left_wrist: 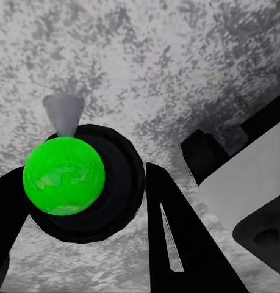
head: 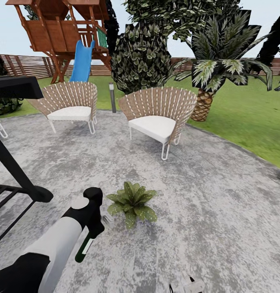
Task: Pick up the pesticide atomizer in the garden and spray insectifuge to fully cover both potted plants in the garden.
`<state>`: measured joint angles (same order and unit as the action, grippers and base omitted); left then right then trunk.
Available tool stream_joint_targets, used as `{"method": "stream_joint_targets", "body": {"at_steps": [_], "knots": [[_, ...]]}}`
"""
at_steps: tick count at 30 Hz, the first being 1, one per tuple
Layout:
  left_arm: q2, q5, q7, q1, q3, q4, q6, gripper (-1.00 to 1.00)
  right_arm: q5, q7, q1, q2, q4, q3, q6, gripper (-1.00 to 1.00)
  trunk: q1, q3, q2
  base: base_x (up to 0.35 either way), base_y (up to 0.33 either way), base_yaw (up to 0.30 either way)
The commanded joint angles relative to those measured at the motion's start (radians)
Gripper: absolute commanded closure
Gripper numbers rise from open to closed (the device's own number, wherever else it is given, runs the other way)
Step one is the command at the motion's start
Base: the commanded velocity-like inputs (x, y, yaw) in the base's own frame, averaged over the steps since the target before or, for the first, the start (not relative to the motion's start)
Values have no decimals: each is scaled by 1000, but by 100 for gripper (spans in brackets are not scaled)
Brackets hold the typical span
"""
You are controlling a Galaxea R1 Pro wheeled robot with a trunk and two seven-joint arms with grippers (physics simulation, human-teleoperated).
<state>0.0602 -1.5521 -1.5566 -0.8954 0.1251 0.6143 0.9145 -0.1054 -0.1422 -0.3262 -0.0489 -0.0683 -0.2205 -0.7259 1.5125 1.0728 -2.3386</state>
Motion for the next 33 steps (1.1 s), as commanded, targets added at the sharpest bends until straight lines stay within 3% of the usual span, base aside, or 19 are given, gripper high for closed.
{"method": "stream_joint_targets", "body": {"at_steps": [1, 6, 8, 12, 14, 16, 17, 19, 20, 22, 24, 28, 33], "knots": [[0, -9, -10, 0, 1, 1, 10, 100, -11, -11, -1, 0, 1, -2, -1, -100, -1, 1, 0, -265, -166, 5], [1, -2, -9, 1, 0, 0, 10, 100, -10, -11, -1, 0, 1, -2, -1, -100, -1, 1, 0, -266, -166, 176], [0, 25, -6, 2, -5, 0, 10, 100, -10, -11, -1, 0, 1, -2, -1, -100, -1, 1, 0, -266, -166, 262], [-10, 163, 89, 43, -10, 0, 0, 100, -11, -11, -1, 0, 1, -2, -1, -100, -1, 1, 0, -266, -166, 275], [-13, 259, 200, 81, -10, 0, -21, 100, -11, -11, -1, 0, 1, -2, -1, -100, -1, 1, 0, -266, -166, 277], [-12, 339, 296, 112, -10, -2, -89, 100, -11, -11, -1, 0, 1, -2, -1, -100, -1, 1, 0, -263, -166, 260], [-11, 409, 366, 134, -11, -5, -156, 100, -10, -11, -1, 0, 1, -2, -1, -100, -1, 1, 0, -252, -166, 164], [-11, 510, 451, 159, -11, -11, -231, 100, -10, -11, -1, 0, 1, -2, -1, -100, -1, 1, 0, -242, -166, 86], [-11, 585, 512, 180, -11, -13, -268, 100, -11, -11, -1, 0, 1, -2, -1, -100, -1, 1, 0, -236, -166, 34], [-11, 671, 593, 208, -10, -12, -311, 100, -12, -9, -1, 0, 1, -2, -1, -100, -1, 1, 0, -234, -165, 18], [-11, 754, 678, 241, -10, -15, -407, 100, -15, -7, -1, 5, 1, -3, 0, -100, -1, 1, 0, -227, -160, 7], [-12, 829, 744, 304, -11, -16, -583, 100, -16, -7, -1, 9, 1, -4, 0, -100, -1, 1, 0, -153, -94, 1], [-8, 855, 758, 324, -10, -12, -622, 100, -13, -12, -1, 7, -1, -2, -1, -100, -1, 1, 0, -22, -12, 0]]}}
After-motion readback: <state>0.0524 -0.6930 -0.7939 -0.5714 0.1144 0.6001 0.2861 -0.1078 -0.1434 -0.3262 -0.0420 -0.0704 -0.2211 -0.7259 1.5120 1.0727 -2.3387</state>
